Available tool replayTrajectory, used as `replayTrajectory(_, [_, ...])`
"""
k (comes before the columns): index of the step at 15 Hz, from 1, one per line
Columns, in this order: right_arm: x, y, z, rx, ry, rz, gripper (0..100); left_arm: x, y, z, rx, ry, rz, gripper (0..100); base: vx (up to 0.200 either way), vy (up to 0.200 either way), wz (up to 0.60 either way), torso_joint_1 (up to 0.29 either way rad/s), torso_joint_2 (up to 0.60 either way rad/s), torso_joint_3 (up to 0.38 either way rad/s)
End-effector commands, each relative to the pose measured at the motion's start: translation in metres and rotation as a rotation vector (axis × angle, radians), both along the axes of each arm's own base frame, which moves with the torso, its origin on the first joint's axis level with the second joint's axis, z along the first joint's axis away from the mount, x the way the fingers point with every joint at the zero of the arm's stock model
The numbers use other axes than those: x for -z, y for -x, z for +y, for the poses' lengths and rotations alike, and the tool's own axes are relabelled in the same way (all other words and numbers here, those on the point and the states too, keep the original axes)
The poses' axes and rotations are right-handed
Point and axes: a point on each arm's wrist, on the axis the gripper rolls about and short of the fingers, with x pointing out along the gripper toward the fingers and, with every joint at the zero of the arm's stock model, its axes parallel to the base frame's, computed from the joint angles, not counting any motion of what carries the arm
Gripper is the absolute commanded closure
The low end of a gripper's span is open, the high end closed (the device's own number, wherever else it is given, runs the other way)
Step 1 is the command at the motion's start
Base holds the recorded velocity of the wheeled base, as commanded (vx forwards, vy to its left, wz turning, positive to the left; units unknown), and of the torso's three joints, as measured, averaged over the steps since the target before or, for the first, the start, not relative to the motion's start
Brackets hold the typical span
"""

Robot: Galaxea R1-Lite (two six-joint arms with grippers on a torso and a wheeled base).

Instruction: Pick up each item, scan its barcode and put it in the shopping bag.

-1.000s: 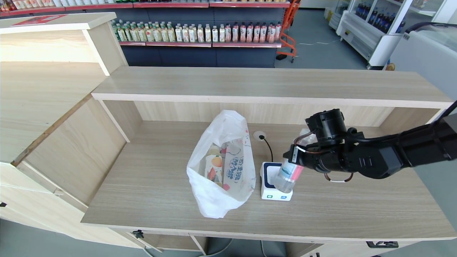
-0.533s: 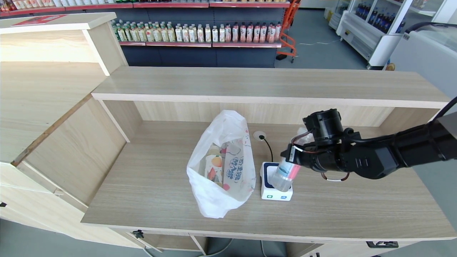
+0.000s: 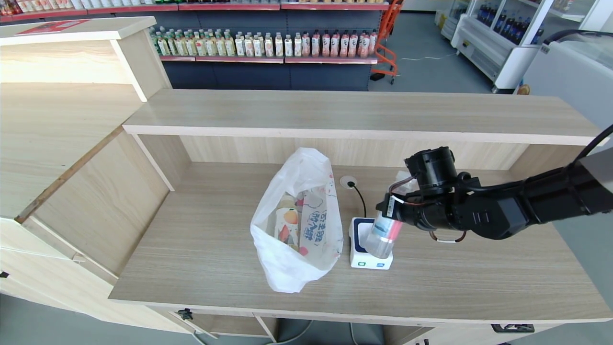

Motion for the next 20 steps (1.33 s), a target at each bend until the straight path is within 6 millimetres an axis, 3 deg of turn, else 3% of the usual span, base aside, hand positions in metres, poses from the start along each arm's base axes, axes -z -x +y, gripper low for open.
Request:
replayTrajectory(1, [-0.004, -0.002, 0.001, -0.002, -0.007, -0.013, 100, 0.0, 0.0, 0.0, -0.002, 0.001, 0.002, 0, 0.0, 0.0, 0.0, 0.0, 0.0, 0.0])
replayTrajectory(4, [-0.035, 0.014, -0.005, -0.009, -0.045, -0.082, 100, 0.0, 0.0, 0.0, 0.0, 0.001, 0.002, 0, 0.0, 0.0, 0.0, 0.0, 0.0, 0.0])
replayTrajectory(7, [-0.103, 0.057, -0.023, -0.068, -0.138, -0.252, 100, 0.0, 0.0, 0.0, 0.0, 0.001, 0.002, 0, 0.0, 0.0, 0.0, 0.0, 0.0, 0.0])
replayTrajectory(9, [-0.124, 0.083, -0.034, -0.147, -0.102, -0.335, 100, 0.0, 0.0, 0.0, -0.002, 0.001, 0.002, 0, 0.0, 0.0, 0.0, 0.0, 0.0, 0.0])
replayTrajectory(11, [-0.116, 0.1, -0.04, -0.24, -0.071, -0.427, 100, 0.0, 0.0, 0.0, 0.0, 0.001, 0.002, 0, 0.0, 0.0, 0.0, 0.0, 0.0, 0.0])
replayTrajectory(14, [-0.078, 0.106, -0.04, -0.376, 0.01, -0.527, 100, 0.0, 0.0, 0.0, 0.0, 0.001, 0.002, 0, 0.0, 0.0, 0.0, 0.0, 0.0, 0.0])
replayTrajectory(20, [-0.048, 0.097, -0.02, -0.425, -0.025, -0.596, 100, 0.0, 0.0, 0.0, 0.0, 0.001, 0.002, 0, 0.0, 0.0, 0.0, 0.0, 0.0, 0.0])
